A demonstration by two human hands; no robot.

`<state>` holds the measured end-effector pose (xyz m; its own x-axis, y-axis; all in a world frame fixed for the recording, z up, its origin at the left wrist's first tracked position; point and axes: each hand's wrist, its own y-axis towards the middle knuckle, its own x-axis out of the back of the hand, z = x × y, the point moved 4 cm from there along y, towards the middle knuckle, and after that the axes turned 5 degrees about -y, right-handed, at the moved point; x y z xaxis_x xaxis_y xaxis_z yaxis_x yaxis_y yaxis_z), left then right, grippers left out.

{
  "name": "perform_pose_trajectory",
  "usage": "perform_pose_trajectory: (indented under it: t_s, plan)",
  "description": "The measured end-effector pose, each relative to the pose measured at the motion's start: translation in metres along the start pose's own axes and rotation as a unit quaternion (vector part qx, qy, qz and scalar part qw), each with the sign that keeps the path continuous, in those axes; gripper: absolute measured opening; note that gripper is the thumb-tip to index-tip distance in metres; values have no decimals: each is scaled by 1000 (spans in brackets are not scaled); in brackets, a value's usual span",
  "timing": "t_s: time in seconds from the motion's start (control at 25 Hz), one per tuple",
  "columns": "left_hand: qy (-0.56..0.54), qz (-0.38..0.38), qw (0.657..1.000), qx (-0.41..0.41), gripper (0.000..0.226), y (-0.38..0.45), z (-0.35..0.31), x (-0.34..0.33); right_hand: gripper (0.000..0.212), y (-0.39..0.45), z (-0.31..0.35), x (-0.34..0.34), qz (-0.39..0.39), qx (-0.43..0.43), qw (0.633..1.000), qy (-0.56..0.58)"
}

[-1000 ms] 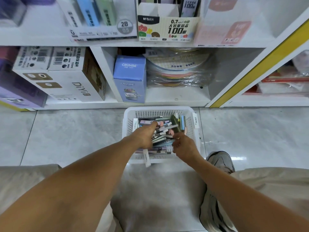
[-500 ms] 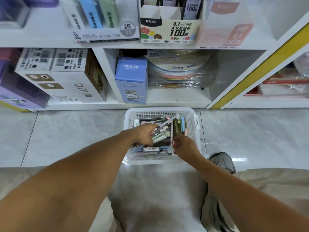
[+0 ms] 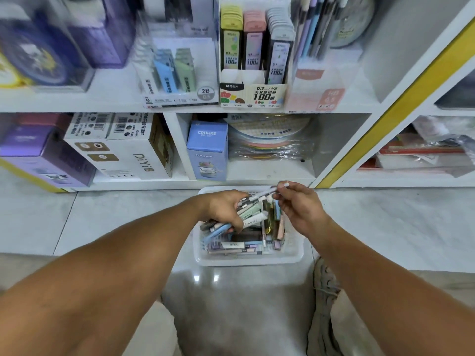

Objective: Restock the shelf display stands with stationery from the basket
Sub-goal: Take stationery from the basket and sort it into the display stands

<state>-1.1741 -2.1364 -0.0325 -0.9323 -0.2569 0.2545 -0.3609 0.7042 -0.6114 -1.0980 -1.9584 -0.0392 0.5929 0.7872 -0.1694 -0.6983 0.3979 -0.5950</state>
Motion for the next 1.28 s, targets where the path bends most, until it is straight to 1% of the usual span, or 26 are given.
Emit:
perform_pose_trajectory:
  t_s: [0.16,0.24,0.32,0.48,0.56,0.64,0.72,0.84,0.92,1.0,1.04,1.12,1.16,1.2,1.28]
  plan:
    - [-54,-14,998,-12,48,-22,-25,5,6,-13,34,1,4,12,1000,25]
    - [-73,-5,997,-12,43,-33,-32,7,4,-19,45,6,-4,15,1000,21]
    - [-84,-6,996,-8,36,-48,-40,9,9,-29,57,14,-18,24,999,31]
    - [-102,-27,994,-16,35,-86,-68,22,13,-54,92,28,-61,94,992,54]
    - [-123,-63,990,-22,37,-107,-86,31,15,-71,111,26,-55,125,991,16]
    - [-160,-99,982,-35,37,-126,-108,39,17,-92,129,18,-36,143,986,-74]
    - [-198,-123,971,-51,39,-144,-132,44,15,-115,149,7,5,154,978,-138]
    - [-257,-170,950,-54,47,-167,-162,53,16,-145,175,-13,81,155,971,-165]
    - [-290,-198,935,-52,51,-178,-175,59,18,-155,189,-25,82,164,955,-232]
    - [-311,-219,923,-58,49,-188,-187,66,13,-161,205,-39,81,165,942,-282]
    - [-319,-230,917,-65,46,-191,-192,70,13,-164,212,-46,96,154,943,-278]
    - [-335,-250,905,-80,42,-196,-200,80,32,-164,229,-59,136,140,953,-233]
    - [-346,-261,897,-85,44,-198,-204,86,37,-163,239,-65,149,147,954,-217]
    - [-357,-270,890,-92,46,-200,-207,91,36,-162,249,-69,149,174,949,-217]
    - [-379,-281,876,-104,47,-200,-211,102,24,-157,273,-74,97,261,924,-263]
